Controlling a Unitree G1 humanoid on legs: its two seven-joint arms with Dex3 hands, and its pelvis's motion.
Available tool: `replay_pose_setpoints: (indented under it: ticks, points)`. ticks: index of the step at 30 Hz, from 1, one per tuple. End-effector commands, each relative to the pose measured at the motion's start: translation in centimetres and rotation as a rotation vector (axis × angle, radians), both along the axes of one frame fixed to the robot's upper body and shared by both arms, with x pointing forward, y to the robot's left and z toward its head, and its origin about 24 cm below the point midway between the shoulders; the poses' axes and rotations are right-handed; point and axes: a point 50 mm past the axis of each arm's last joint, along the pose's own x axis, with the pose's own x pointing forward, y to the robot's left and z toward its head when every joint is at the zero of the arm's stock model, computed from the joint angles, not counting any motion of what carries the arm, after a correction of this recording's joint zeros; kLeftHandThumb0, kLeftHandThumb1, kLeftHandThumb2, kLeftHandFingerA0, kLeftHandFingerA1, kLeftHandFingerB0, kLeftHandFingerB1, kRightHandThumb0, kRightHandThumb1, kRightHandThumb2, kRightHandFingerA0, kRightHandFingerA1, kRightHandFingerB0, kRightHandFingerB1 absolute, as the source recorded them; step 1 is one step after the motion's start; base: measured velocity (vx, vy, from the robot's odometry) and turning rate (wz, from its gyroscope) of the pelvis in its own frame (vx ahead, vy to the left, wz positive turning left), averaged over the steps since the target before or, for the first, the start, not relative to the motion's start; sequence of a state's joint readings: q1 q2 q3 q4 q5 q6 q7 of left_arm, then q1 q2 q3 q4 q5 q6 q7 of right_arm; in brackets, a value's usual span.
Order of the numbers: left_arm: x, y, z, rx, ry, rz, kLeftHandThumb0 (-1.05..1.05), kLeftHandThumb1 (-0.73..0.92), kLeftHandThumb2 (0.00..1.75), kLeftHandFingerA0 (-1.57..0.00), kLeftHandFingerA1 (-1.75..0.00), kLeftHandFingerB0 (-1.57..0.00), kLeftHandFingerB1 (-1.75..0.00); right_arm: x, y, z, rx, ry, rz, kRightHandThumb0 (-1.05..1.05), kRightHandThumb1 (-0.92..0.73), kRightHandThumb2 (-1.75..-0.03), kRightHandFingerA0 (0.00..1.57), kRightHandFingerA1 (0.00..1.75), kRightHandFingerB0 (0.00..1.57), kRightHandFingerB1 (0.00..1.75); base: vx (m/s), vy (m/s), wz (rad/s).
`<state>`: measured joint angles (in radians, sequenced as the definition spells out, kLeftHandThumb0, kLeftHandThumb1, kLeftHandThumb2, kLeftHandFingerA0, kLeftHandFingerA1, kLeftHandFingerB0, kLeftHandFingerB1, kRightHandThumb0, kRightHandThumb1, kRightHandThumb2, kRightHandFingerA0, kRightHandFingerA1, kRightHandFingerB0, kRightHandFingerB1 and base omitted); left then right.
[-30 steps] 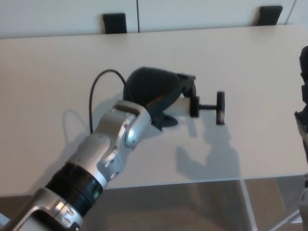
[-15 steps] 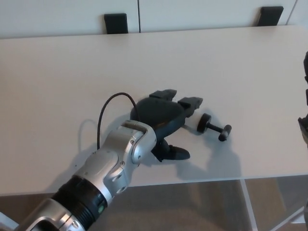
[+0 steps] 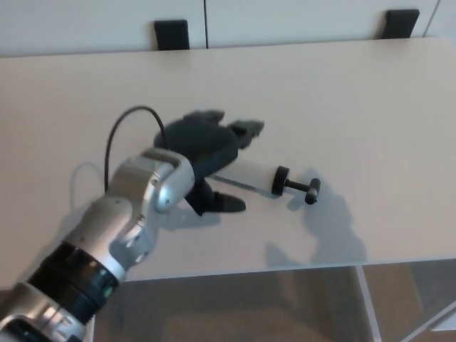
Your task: The robot walks towards a desk on which an air pump is kept in the middle. It lifts it up and holds it with its left hand and uses its right hand to compress it by pushing its handle inwards.
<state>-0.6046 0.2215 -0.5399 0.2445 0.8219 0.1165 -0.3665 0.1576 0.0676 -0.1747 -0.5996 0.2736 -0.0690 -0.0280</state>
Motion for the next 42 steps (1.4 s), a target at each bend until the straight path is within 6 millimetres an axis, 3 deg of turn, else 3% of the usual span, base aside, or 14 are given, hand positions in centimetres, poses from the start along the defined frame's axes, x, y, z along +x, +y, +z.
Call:
replay_pose_setpoints:
  ticks: [1,7,8,13,20,21,23,24,26,29,30,32,33,42]
  points:
    - [-6.3,2.7,12.4,-0.155,-0.447,-0.185,-0.9,0.54,0.92,0.0,0.0,0.0,-0.05,-2.9,-2.0,3.9,-0.252,-0.174,0.03,-0.87,-0.92,-0.72,0.11,0.24,0.08,0.23,0.0,0.0,0.0]
    - [-11.4,5.2,17.9,-0.241,-0.675,-0.251,-0.86,0.51,0.88,0.0,0.0,0.0,-0.05,-5.3,-2.1,4.5,-0.322,-0.202,0.003,-0.85,-0.77,-1.13,0.16,0.45,0.0,0.27,0.0,0.0,0.0]
    - [-12.1,5.7,18.6,-0.237,-0.716,-0.249,-0.85,0.61,0.59,0.0,0.0,0.0,0.0,-5.6,-2.1,4.4,-0.334,-0.196,-0.001,-0.84,-0.78,-1.1,0.1,0.39,0.04,0.28,0.0,0.0,0.0]
    - [-15.2,8.1,20.3,-0.26,-0.791,-0.235,-0.92,0.55,0.9,0.0,0.0,0.0,-0.02,-6.8,-2.3,3.6,-0.37,-0.169,0.004,-0.84,-0.79,-1.1,0.14,0.43,0.04,0.3,0.0,0.0,0.0]
    - [-19.6,13.0,18.9,-0.442,-0.322,-0.237,-0.75,0.46,0.84,-0.04,-0.25,-0.1,-0.26,-9.2,-4.0,2.6,-0.403,-0.088,0.011,-0.87,-0.88,-0.76,0.15,0.32,0.06,0.26,0.0,0.0,0.0]
    - [-20.2,14.4,18.5,-0.482,-0.229,-0.246,-0.68,0.49,0.57,-0.08,-0.3,-0.13,-0.25,-9.7,-4.4,2.4,-0.407,-0.072,0.004,-0.86,-0.8,-1.13,0.13,0.46,0.0,0.31,0.0,0.0,0.0]
    - [-21.2,15.8,18.3,-0.53,-0.141,-0.261,-0.68,0.49,0.57,-0.08,-0.3,-0.13,-0.25,-10.3,-4.8,2.1,-0.409,-0.056,-0.003,-0.86,-0.8,-1.13,0.13,0.46,0.0,0.31,0.0,0.0,0.0]
    - [-22.0,17.3,18.2,-0.588,-0.042,-0.286,-0.7,0.43,0.79,-0.06,-0.27,-0.11,-0.35,-10.8,-4.9,1.9,-0.401,-0.056,-0.005,-0.79,-0.92,-0.73,0.19,0.32,0.08,0.26,0.0,0.0,0.0]
    - [-23.7,19.9,18.1,-0.685,0.073,-0.306,-0.38,0.32,0.95,-0.02,-0.51,0.0,-0.47,-11.5,-5.0,1.5,-0.401,-0.057,-0.018,-0.79,-0.77,-1.07,0.11,0.43,0.05,0.35,0.0,0.0,0.0]
    - [-27.6,23.6,18.0,-0.803,0.179,-0.416,-0.38,0.36,0.97,-0.02,-0.51,0.0,-0.47,-12.8,-5.2,0.9,-0.404,-0.057,-0.038,-0.79,-0.92,-0.74,0.18,0.31,0.09,0.27,0.0,0.0,0.0]
    - [-28.1,24.1,17.9,-0.801,0.165,-0.421,-0.83,0.73,0.63,-0.17,-0.36,-0.27,-0.32,-13.0,-5.2,0.8,-0.404,-0.054,-0.039,-0.83,-0.79,-1.12,0.14,0.47,0.0,0.36,0.0,0.0,0.0]
    - [-28.4,24.3,17.8,-0.799,0.154,-0.422,-0.83,0.73,0.63,-0.17,-0.36,-0.27,-0.32,-13.2,-5.1,0.8,-0.405,-0.051,-0.04,-0.83,-0.79,-1.12,0.14,0.47,0.0,0.36,0.0,0.0,0.0]
    - [-28.5,24.3,17.4,-0.805,0.267,-0.371,-0.89,0.6,1.03,-0.05,-0.43,-0.09,-0.45,-13.5,-5.2,0.6,-0.397,-0.036,-0.043,-0.78,-0.92,-0.73,0.15,0.3,0.1,0.27,0.0,0.0,0.0]
    - [-26.9,22.1,19.2,-0.604,0.792,-0.141,-0.54,0.92,0.8,-0.07,-0.35,-0.19,-0.34,-14.1,-5.5,-0.1,-0.301,0.031,-0.047,-0.37,-0.49,-1.09,0.0,0.48,0.01,0.49,0.0,0.0,0.0]
